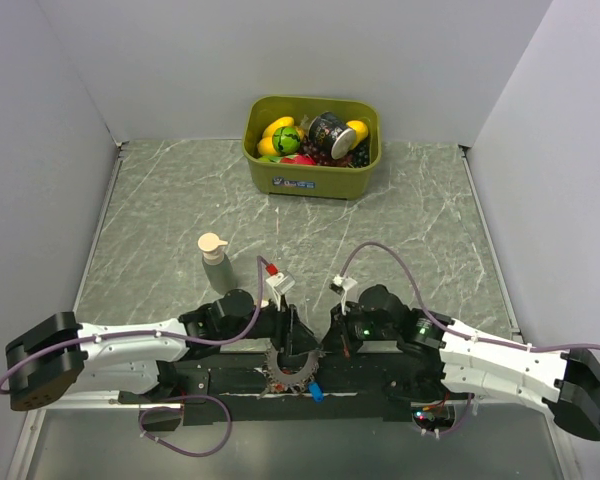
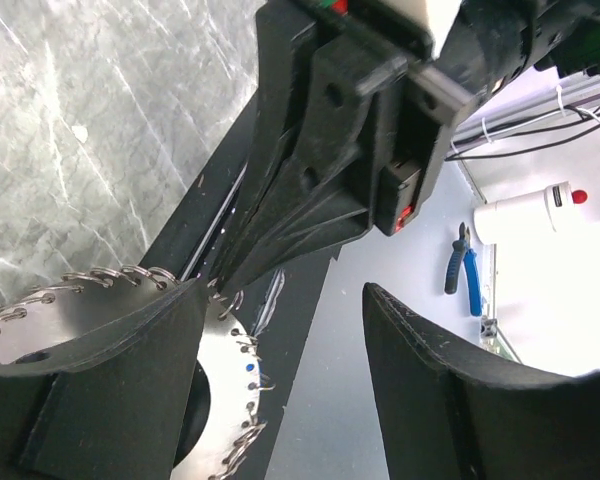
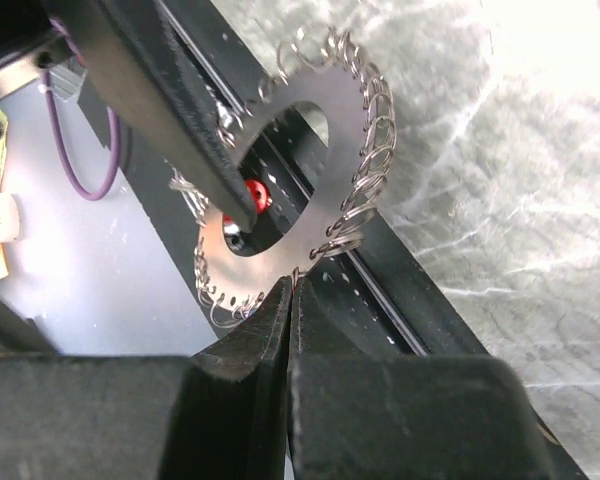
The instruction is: Put the keys on the keyring
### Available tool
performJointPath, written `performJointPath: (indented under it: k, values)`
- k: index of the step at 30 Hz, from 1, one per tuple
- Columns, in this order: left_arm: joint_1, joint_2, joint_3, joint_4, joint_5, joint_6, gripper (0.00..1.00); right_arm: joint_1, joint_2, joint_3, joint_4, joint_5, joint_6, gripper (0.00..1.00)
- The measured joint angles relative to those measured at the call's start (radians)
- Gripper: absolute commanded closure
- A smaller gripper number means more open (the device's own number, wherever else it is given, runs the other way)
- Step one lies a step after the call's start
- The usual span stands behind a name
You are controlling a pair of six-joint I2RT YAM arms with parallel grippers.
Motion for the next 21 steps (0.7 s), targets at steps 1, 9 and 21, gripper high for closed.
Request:
performJointPath:
  k: [1, 9, 21]
  values:
    - [0.0, -0.011, 0.0, -0.009, -0.002, 0.004, 0.32, 0.0, -0.003, 0.013, -0.008, 0.003, -0.012, 1.0]
    - [0.013, -0.087, 0.009, -0.057, -0.02, 0.047, 0.32, 0.0, -0.016, 0.091, -0.05, 0.026, -0.088, 1.0]
    - [0.042, -0.155, 0.045, -0.122, -0.047, 0.106, 0.32, 0.0, -0.003, 0.192, -0.077, 0.047, -0.18, 1.0]
